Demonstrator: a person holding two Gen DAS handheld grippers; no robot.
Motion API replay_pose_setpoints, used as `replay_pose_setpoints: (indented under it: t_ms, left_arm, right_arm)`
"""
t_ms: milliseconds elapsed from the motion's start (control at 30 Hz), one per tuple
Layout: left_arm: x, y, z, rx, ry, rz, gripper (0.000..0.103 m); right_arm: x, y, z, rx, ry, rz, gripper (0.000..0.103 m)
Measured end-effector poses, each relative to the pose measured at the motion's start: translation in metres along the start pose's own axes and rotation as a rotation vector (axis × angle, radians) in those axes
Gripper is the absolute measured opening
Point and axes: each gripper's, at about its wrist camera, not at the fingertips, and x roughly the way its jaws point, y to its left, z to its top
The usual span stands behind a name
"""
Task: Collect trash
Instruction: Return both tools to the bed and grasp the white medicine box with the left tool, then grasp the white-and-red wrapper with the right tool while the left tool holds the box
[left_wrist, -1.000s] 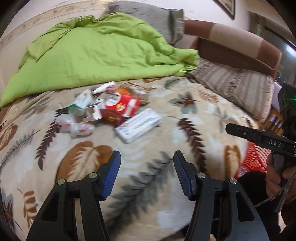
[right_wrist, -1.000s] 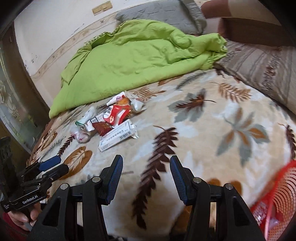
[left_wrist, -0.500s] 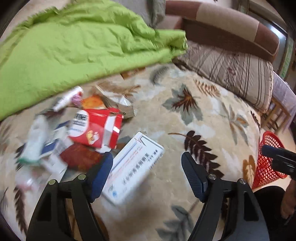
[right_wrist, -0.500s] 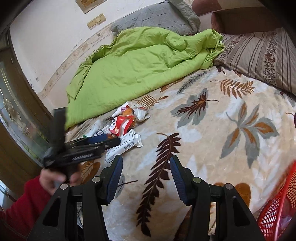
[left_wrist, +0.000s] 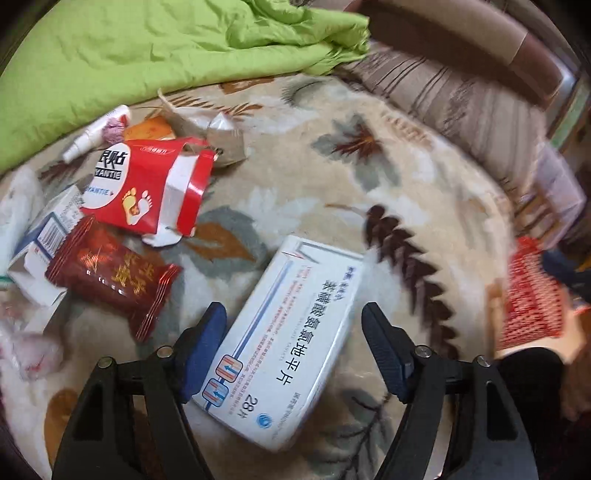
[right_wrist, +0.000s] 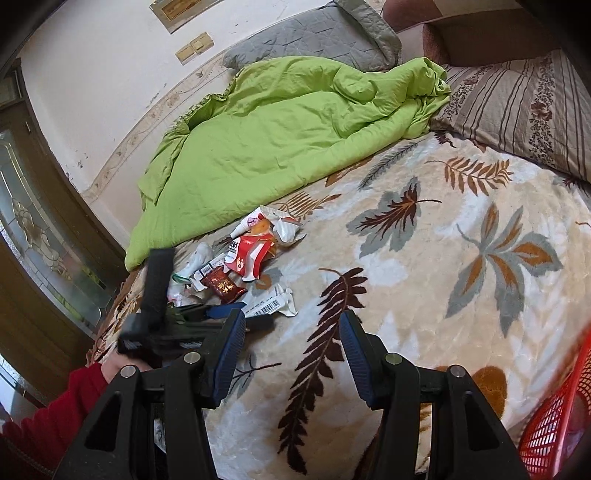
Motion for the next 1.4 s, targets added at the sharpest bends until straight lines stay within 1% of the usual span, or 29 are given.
replay_pose_setpoints:
  t_ms: [33, 100, 167, 200, 300, 367, 433, 467, 533, 600, 667, 700, 733, 767, 833, 900, 933, 1000, 1067, 1200, 1267, 1300, 1333, 1367, 1400]
  left_arm:
    - [0.002, -0.005, -0.001, 0.006, -0.006, 0.036, 0.072]
    - [0.004, -0.016, -0.003, 0.029, -0.038, 0.108, 0.069]
    - [0.003, -0.022, -0.006, 0.026, -0.067, 0.173, 0.066]
    - [0.001, -0.025, -0.008, 0.024, -0.080, 0.201, 0.061]
    - [-0.009, -0.029, -0.018, 0.010, -0.113, 0.255, 0.056]
    - [-0.016, -0.028, -0.024, -0.020, -0.119, 0.255, 0.056]
    - [-0.028, -0.024, -0.032, -0.083, -0.119, 0.252, 0.055]
    - [-0.037, -0.023, -0.037, -0.111, -0.133, 0.232, 0.055]
    - [-0.057, -0.025, -0.047, -0.153, -0.169, 0.232, 0.056]
    - [-0.081, -0.023, -0.060, -0.213, -0.216, 0.222, 0.056]
    - [-0.096, -0.019, -0.070, -0.246, -0.252, 0.255, 0.056]
    - [-0.104, -0.014, -0.074, -0.258, -0.280, 0.284, 0.056]
    - [-0.108, -0.010, -0.075, -0.260, -0.301, 0.311, 0.056]
    - [-0.111, -0.004, -0.076, -0.255, -0.327, 0.353, 0.056]
    - [-0.113, 0.008, -0.075, -0.270, -0.338, 0.395, 0.056]
    - [-0.115, 0.027, -0.076, -0.321, -0.356, 0.376, 0.056]
    - [-0.115, 0.033, -0.076, -0.335, -0.362, 0.380, 0.056]
    - [-0.112, 0.044, -0.075, -0.334, -0.363, 0.417, 0.056]
    - [-0.112, 0.051, -0.075, -0.348, -0.369, 0.411, 0.056]
    - [-0.107, 0.053, -0.075, -0.345, -0.357, 0.410, 0.056]
    - [-0.104, 0.052, -0.073, -0.340, -0.352, 0.405, 0.056]
    - [-0.103, 0.052, -0.072, -0.334, -0.350, 0.400, 0.056]
    - [-0.101, 0.051, -0.071, -0.329, -0.349, 0.401, 0.056]
    - [-0.101, 0.049, -0.071, -0.322, -0.348, 0.404, 0.056]
    - [-0.100, 0.049, -0.070, -0.318, -0.346, 0.402, 0.056]
  right_arm:
    - [0.001, 0.001, 0.000, -0.003, 0.003, -0.002, 0.057]
    - [0.001, 0.002, -0.001, -0.009, 0.003, -0.013, 0.057]
    - [0.001, 0.003, -0.001, -0.014, 0.003, -0.019, 0.057]
    - [0.000, 0.002, -0.001, -0.013, 0.003, -0.021, 0.057]
    - [0.001, 0.001, -0.001, -0.006, 0.008, -0.020, 0.057]
    - [0.004, 0.002, -0.001, -0.008, 0.019, -0.026, 0.057]
    - [0.008, 0.005, -0.001, -0.017, 0.035, -0.041, 0.057]
    - [0.011, 0.006, -0.001, -0.021, 0.046, -0.048, 0.057]
    - [0.021, 0.009, 0.001, -0.026, 0.084, -0.062, 0.057]
    - [0.034, 0.009, 0.008, -0.018, 0.113, -0.031, 0.057]
    - [0.053, 0.012, 0.022, -0.011, 0.132, -0.044, 0.057]
    - [0.062, 0.014, 0.029, -0.003, 0.140, -0.042, 0.057]
    - [0.075, 0.016, 0.040, 0.011, 0.154, -0.022, 0.057]
    - [0.084, 0.018, 0.048, 0.022, 0.159, -0.012, 0.057]
    - [0.112, 0.025, 0.071, 0.025, 0.159, -0.009, 0.057]
    - [0.145, 0.031, 0.092, 0.008, 0.175, -0.006, 0.057]
    - [0.164, 0.033, 0.101, -0.001, 0.184, -0.020, 0.058]
    - [0.197, 0.032, 0.114, 0.003, 0.200, -0.046, 0.058]
    - [0.227, 0.028, 0.122, 0.012, 0.218, -0.063, 0.058]
    - [0.273, 0.021, 0.125, 0.040, 0.263, -0.093, 0.058]
    - [0.290, 0.017, 0.121, 0.071, 0.294, -0.086, 0.058]
    - [0.296, 0.015, 0.117, 0.083, 0.307, -0.093, 0.051]
    - [0.296, 0.014, 0.114, 0.081, 0.293, -0.109, 0.048]
    - [0.292, 0.015, 0.112, 0.075, 0.274, -0.107, 0.044]
    - [0.287, 0.014, 0.110, 0.072, 0.260, -0.106, 0.043]
